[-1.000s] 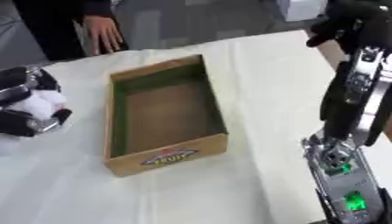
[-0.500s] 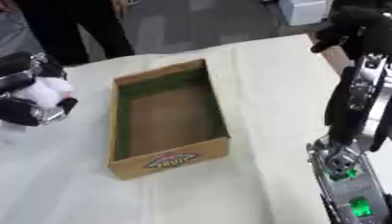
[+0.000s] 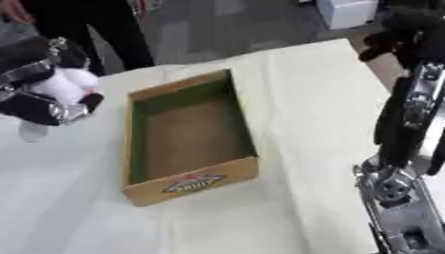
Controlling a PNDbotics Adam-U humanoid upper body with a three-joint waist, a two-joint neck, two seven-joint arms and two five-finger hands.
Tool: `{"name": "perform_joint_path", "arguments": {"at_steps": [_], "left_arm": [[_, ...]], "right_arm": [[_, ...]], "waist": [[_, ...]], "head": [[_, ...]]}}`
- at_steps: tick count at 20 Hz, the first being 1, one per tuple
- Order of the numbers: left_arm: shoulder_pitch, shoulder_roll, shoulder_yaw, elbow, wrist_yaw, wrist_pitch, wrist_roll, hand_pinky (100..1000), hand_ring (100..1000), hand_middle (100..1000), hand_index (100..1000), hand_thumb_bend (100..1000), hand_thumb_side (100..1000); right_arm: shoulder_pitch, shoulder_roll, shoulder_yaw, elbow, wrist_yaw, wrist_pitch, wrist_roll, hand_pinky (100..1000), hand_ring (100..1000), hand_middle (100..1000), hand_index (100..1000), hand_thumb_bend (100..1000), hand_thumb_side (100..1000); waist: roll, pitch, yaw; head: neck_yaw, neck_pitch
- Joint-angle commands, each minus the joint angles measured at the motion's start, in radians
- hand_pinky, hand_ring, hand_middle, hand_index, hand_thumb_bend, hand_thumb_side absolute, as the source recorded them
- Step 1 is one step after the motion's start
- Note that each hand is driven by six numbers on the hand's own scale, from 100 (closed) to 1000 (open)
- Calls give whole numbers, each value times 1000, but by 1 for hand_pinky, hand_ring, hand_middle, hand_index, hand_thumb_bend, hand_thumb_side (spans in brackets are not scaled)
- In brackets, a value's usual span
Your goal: Pick up objects on the table and place them in the box.
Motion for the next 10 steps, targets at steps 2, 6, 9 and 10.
{"name": "perform_joint_path", "arguments": {"at_steps": [2,6,9,10], "left_arm": [[-45,3,-4,35,-26,-31,31,100,100,100,119,100,546],[-63,-11,-8,73,-47,-59,67,100,100,100,116,100,548],[-71,-21,-9,99,-60,-79,95,100,100,100,115,100,550],[-74,-25,-9,108,-64,-85,105,100,100,100,114,100,550]], "right_arm": [[-29,2,7,-13,-9,-9,6,369,481,540,644,100,855],[-45,10,13,-13,-15,-14,12,368,481,539,644,100,855],[-56,15,17,-13,-21,-17,17,368,481,539,643,100,854],[-60,17,19,-13,-23,-18,19,367,481,539,643,100,854]], "waist": [[1,-10,-7],[8,-3,-14],[12,2,-22],[13,3,-25]], "head": [[17,-16],[23,-20],[27,-26],[29,-28]]}}
